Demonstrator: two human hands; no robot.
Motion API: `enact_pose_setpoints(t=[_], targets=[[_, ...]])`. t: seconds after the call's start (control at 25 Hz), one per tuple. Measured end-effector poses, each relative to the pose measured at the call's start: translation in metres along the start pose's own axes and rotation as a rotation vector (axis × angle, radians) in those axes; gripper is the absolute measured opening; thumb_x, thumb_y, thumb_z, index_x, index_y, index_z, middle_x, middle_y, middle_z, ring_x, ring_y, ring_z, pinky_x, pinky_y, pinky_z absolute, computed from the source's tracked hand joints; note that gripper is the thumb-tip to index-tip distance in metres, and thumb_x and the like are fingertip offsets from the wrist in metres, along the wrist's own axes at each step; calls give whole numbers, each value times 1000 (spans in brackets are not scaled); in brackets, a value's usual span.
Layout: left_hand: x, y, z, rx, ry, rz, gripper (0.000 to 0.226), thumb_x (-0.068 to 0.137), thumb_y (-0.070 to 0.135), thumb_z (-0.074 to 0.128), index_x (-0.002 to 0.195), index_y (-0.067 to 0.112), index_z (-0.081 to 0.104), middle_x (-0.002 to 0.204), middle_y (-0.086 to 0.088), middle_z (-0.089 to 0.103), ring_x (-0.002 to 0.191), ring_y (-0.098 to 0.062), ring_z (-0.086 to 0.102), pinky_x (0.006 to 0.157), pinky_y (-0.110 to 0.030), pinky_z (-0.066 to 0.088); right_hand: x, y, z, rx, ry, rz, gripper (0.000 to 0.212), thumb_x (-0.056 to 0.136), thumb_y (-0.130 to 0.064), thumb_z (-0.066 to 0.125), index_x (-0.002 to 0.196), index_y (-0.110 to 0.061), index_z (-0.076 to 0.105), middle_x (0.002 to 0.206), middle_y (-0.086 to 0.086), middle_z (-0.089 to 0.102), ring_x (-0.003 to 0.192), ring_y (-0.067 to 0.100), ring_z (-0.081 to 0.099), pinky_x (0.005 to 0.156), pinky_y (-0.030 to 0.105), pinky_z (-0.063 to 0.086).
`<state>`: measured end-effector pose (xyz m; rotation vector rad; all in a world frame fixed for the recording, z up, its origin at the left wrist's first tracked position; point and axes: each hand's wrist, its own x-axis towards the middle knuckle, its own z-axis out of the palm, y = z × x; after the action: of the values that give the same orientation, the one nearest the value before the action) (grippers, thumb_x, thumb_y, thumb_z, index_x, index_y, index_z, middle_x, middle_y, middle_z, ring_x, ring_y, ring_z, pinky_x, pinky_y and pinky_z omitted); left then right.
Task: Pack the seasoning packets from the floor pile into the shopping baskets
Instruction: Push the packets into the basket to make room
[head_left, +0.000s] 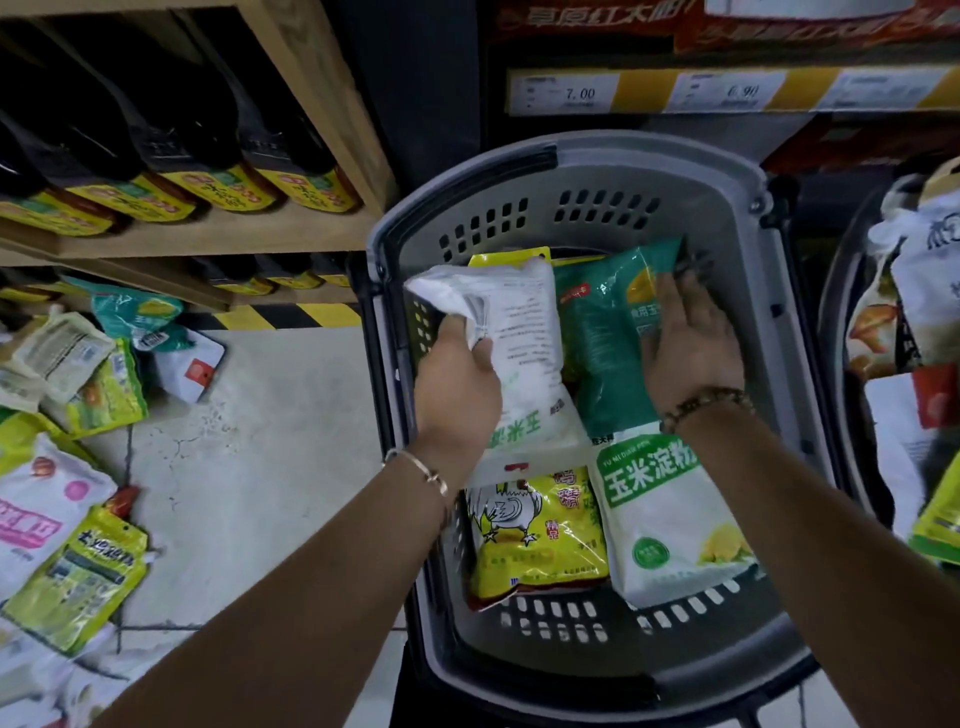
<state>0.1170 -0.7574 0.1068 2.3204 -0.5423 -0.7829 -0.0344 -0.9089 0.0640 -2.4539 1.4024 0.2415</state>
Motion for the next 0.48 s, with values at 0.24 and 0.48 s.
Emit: enact_pose_setpoints(t=[0.24,0.48], targets=[[52,-12,24,-221,-88,-342,32,96,8,46,126,2,56,119,-13,61,114,-31,55,83,-28,44,-33,8,22,-178,-264,-44,65,97,-43,27,147,-28,-11,157,3,-12,143,24,-11,112,40,-11],[9,-25,39,622,-251,291,78,96,33,46,150,7,-2,157,-23,-7,145,-33,-9,117,-39,1,-24,-4,36,-204,-388,-69,63,96,-49,18,135,-39,-30,148,-5,-32,140,21,-23,106,55,-13]])
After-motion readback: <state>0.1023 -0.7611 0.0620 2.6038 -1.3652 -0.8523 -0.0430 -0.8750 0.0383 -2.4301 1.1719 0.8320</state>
